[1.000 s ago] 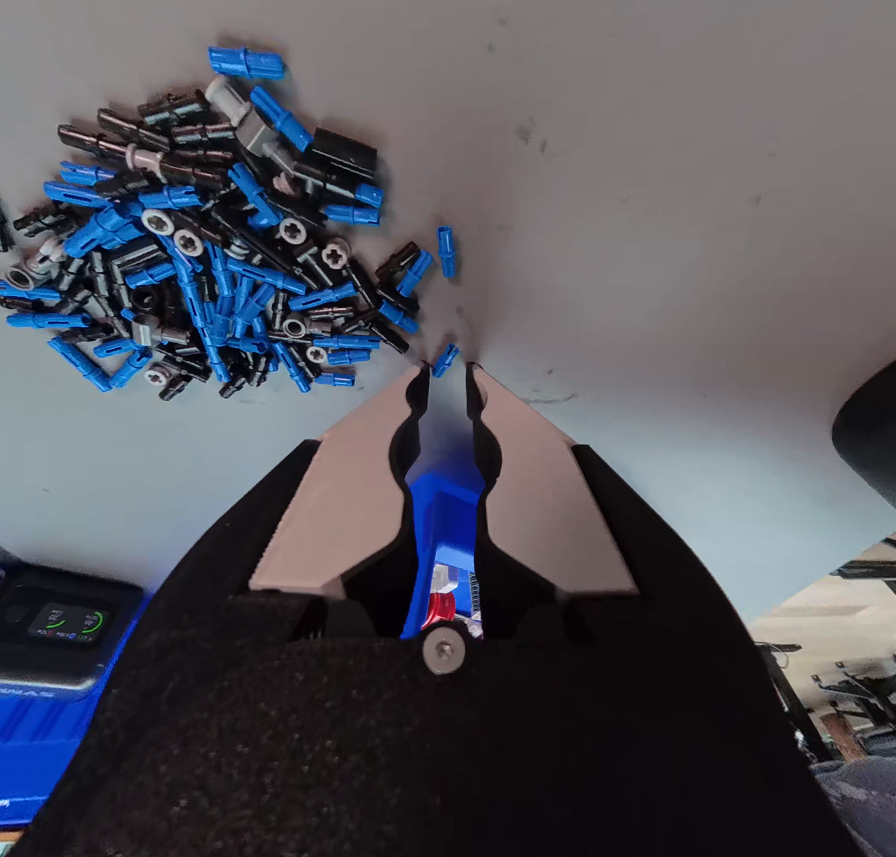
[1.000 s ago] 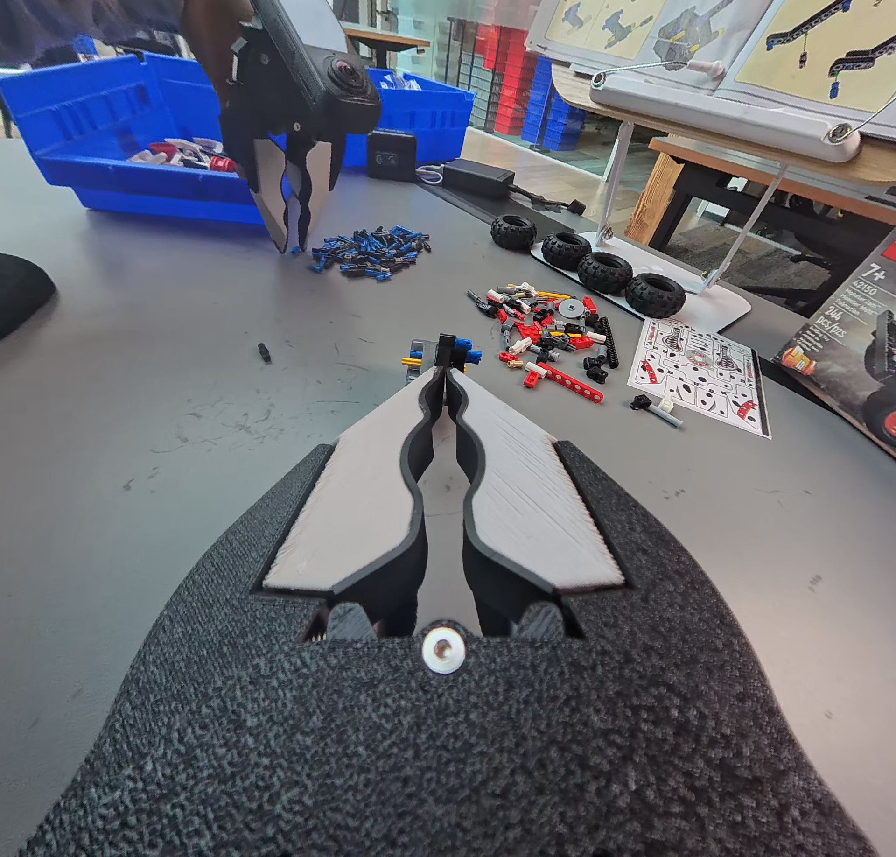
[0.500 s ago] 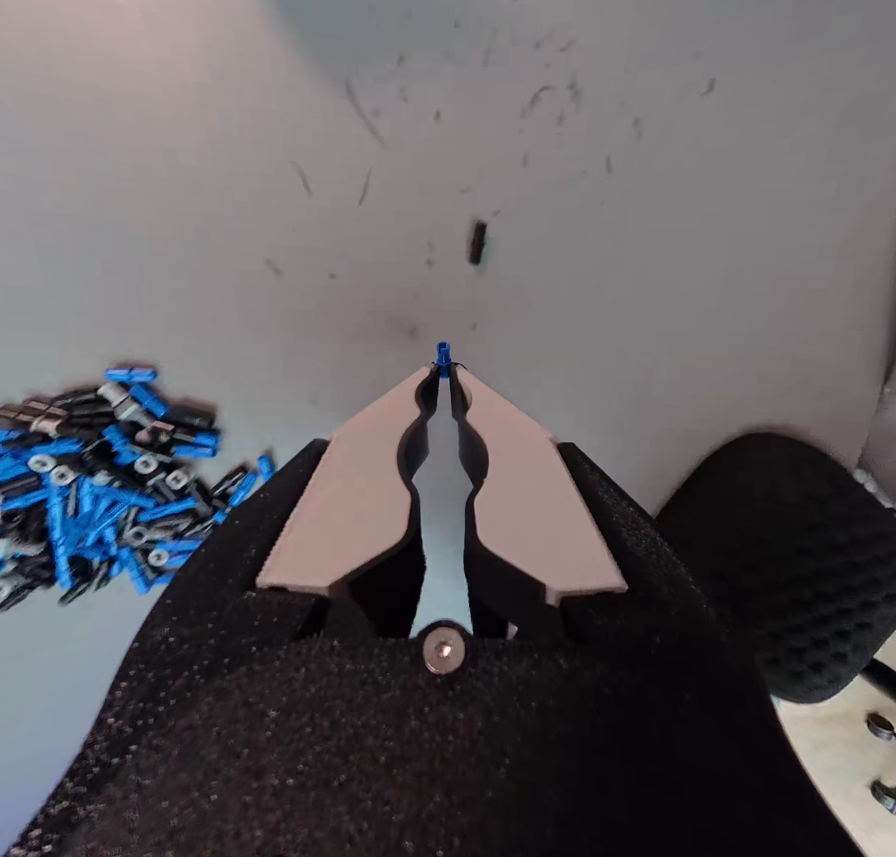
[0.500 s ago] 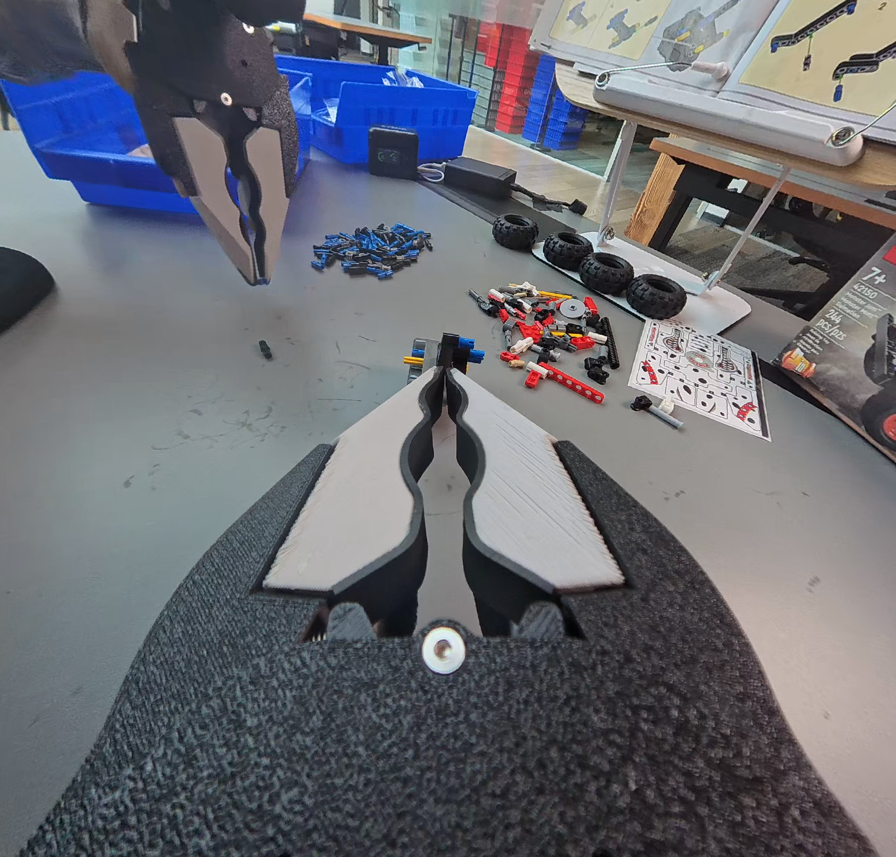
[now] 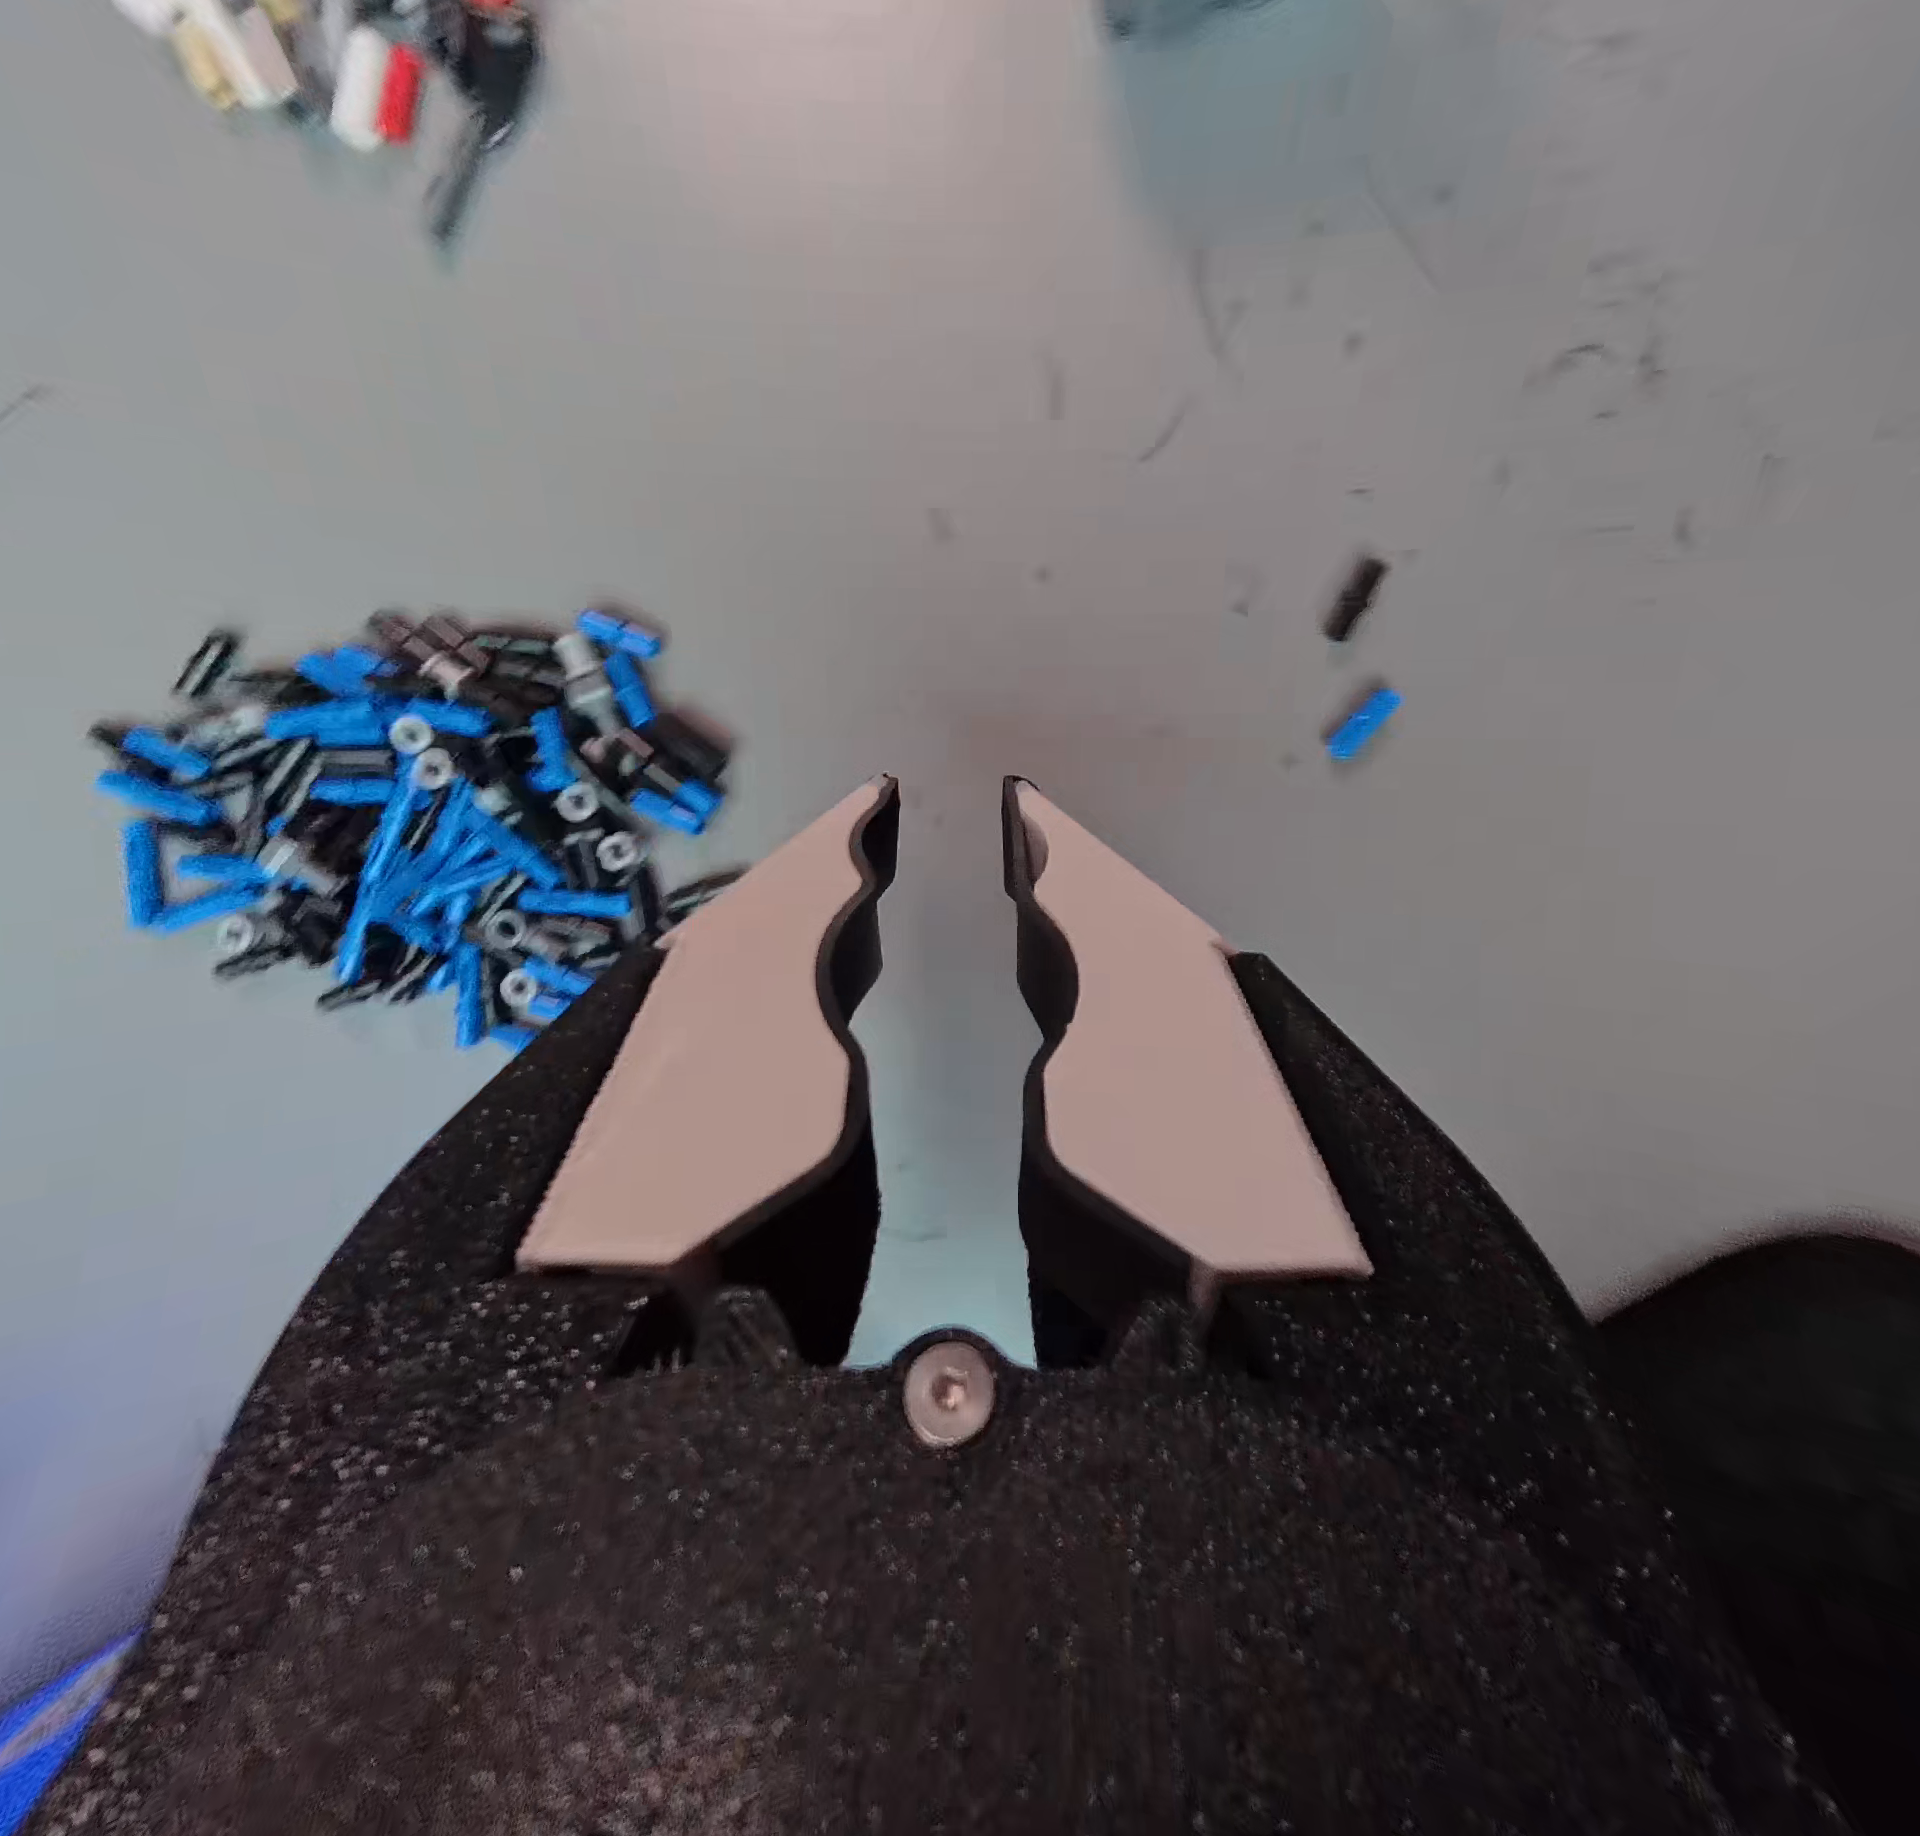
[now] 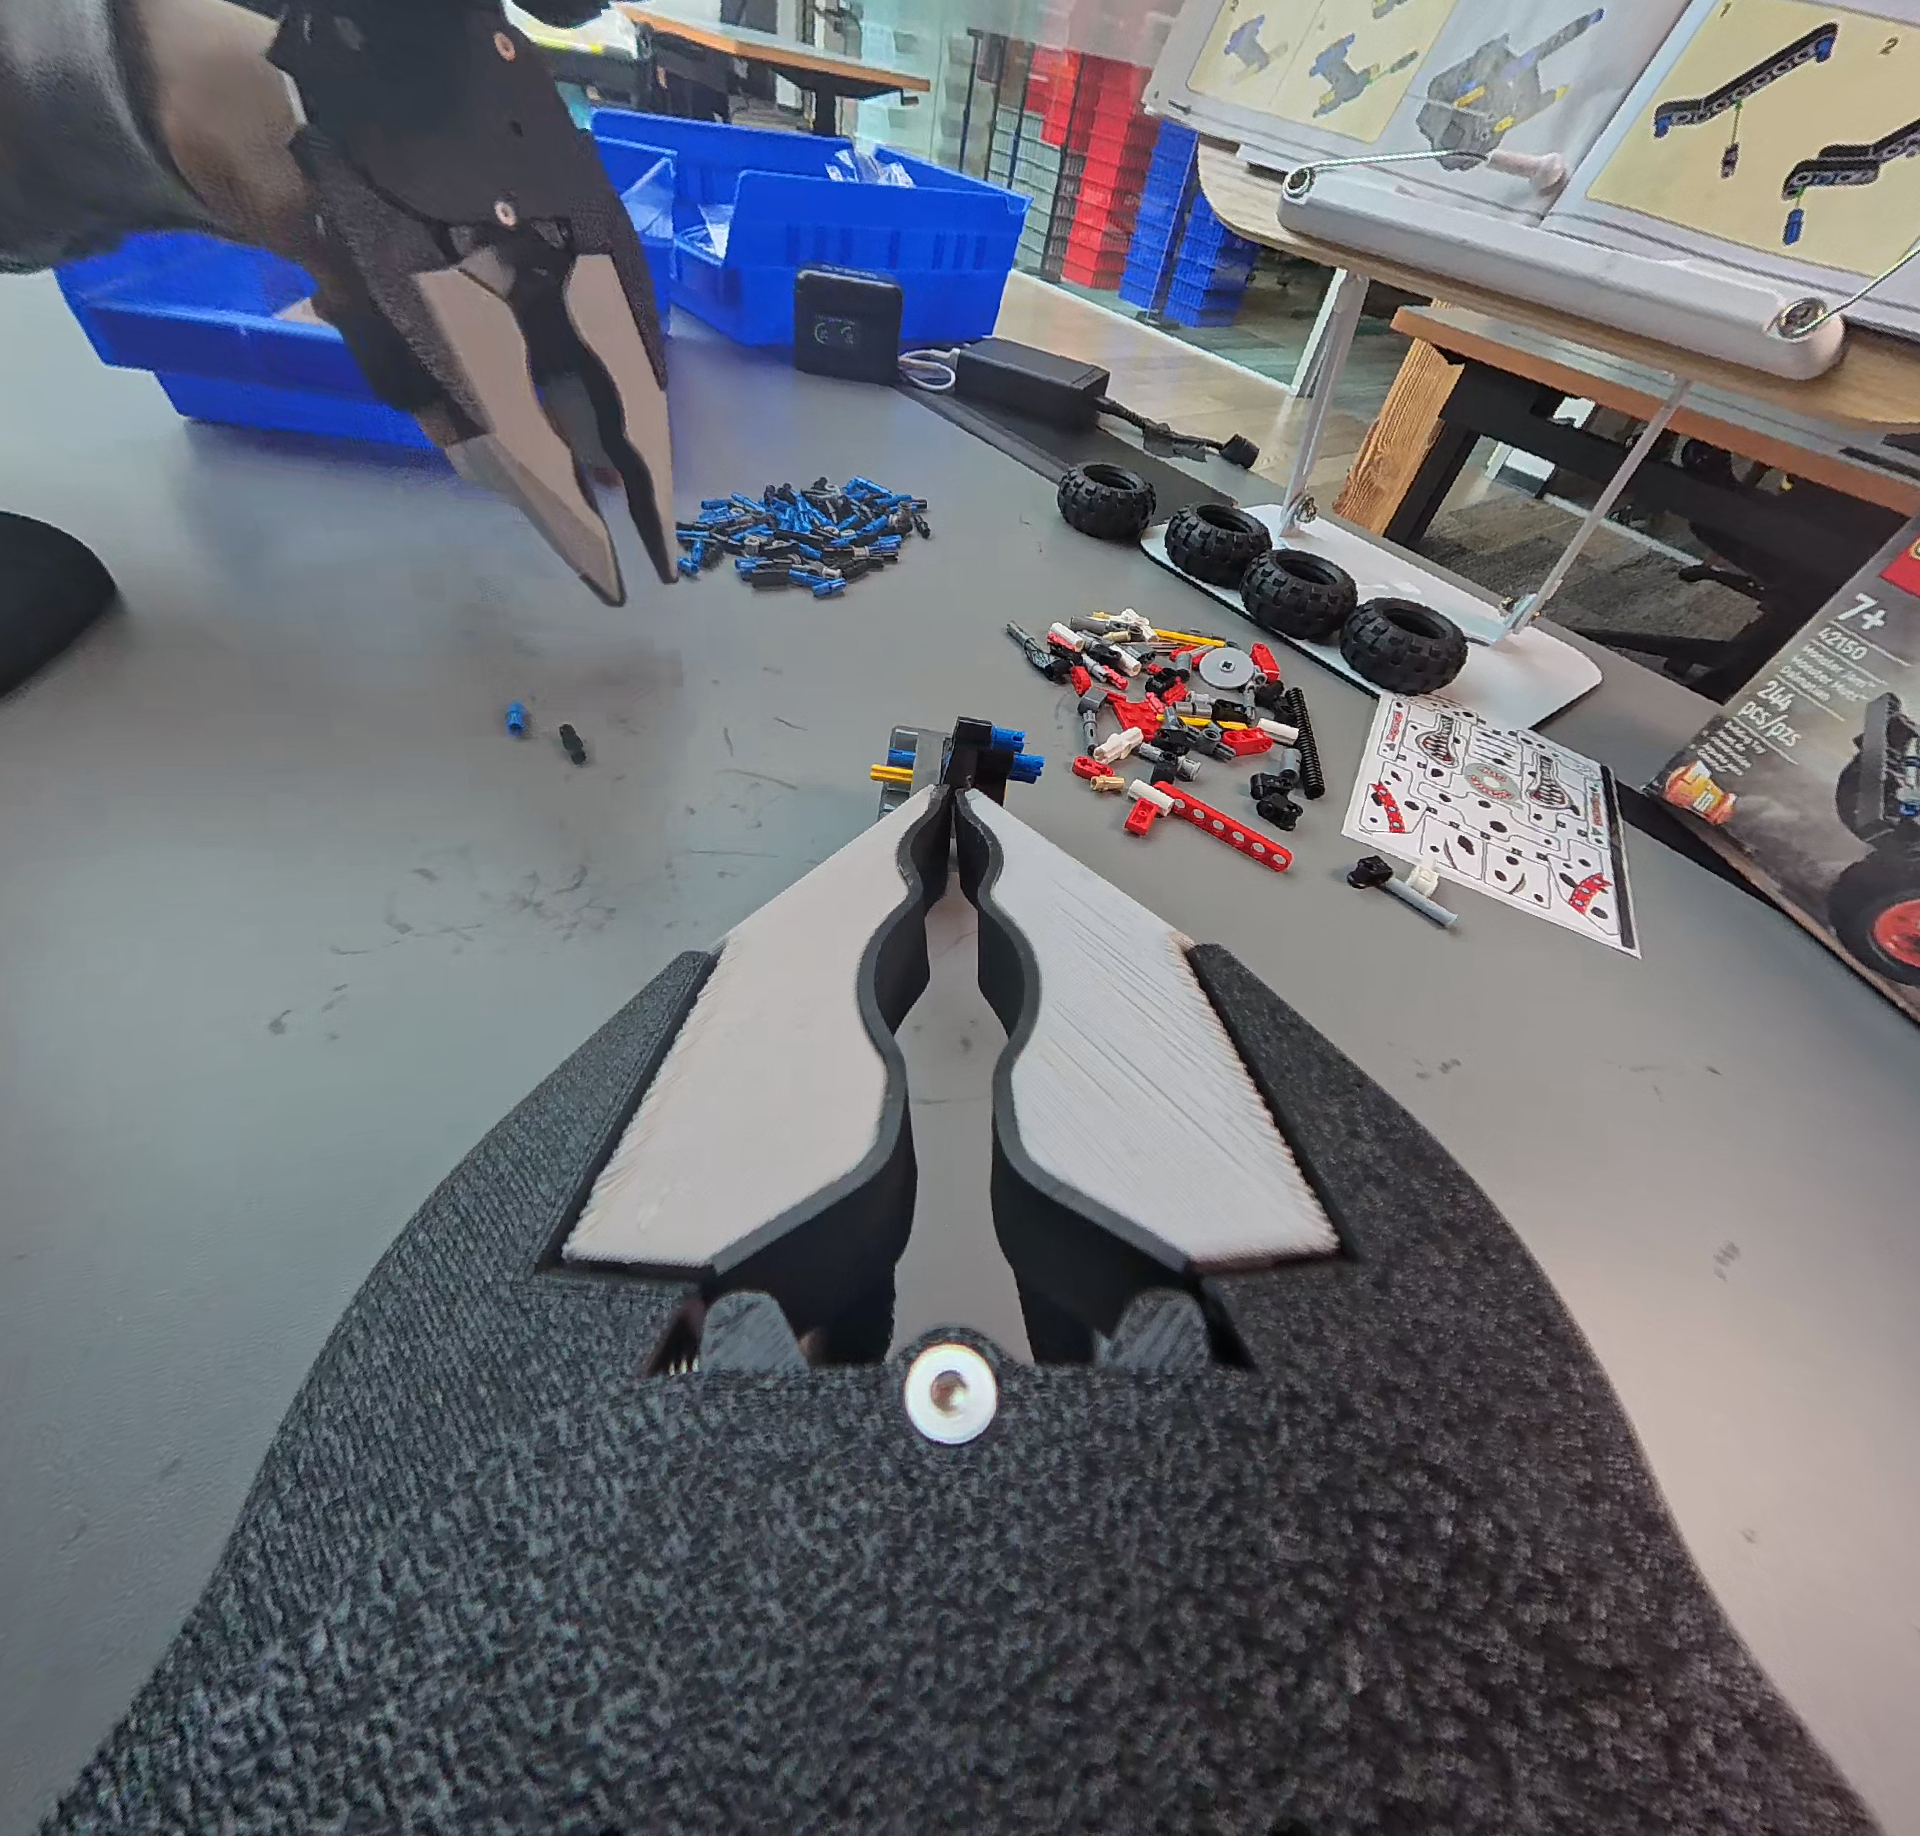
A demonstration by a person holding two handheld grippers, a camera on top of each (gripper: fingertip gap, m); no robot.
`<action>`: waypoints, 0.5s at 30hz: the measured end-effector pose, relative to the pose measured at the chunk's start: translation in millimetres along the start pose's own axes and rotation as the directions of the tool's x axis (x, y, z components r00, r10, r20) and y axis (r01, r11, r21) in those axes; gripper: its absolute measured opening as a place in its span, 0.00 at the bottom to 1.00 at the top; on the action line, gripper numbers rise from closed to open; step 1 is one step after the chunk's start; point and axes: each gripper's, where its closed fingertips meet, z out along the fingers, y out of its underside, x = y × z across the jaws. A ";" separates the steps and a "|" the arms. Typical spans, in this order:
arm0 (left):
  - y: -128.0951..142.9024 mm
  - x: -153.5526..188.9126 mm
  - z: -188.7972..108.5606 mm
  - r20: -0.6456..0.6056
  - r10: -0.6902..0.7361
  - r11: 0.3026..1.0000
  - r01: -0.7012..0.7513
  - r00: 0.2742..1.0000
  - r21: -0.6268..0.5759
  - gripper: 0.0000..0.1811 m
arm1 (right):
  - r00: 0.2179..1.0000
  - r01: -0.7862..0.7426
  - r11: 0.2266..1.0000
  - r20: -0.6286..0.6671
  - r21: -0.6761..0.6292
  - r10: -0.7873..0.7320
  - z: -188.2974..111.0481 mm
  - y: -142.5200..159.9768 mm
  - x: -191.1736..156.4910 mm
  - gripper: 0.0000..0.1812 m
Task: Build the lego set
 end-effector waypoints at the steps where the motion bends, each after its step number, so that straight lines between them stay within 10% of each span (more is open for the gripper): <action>1: 8.0 -16.1 -1.5 0.061 -0.059 0.998 0.060 0.996 -0.011 0.11 | 1.000 0.000 1.000 -0.001 0.002 0.000 -0.5 -0.8 0.3 0.00; 15: 35.6 -43.7 4.3 0.192 -0.211 0.977 0.210 0.959 0.023 0.02 | 1.000 -0.005 1.000 0.012 -0.013 0.005 1.3 3.2 -1.3 0.00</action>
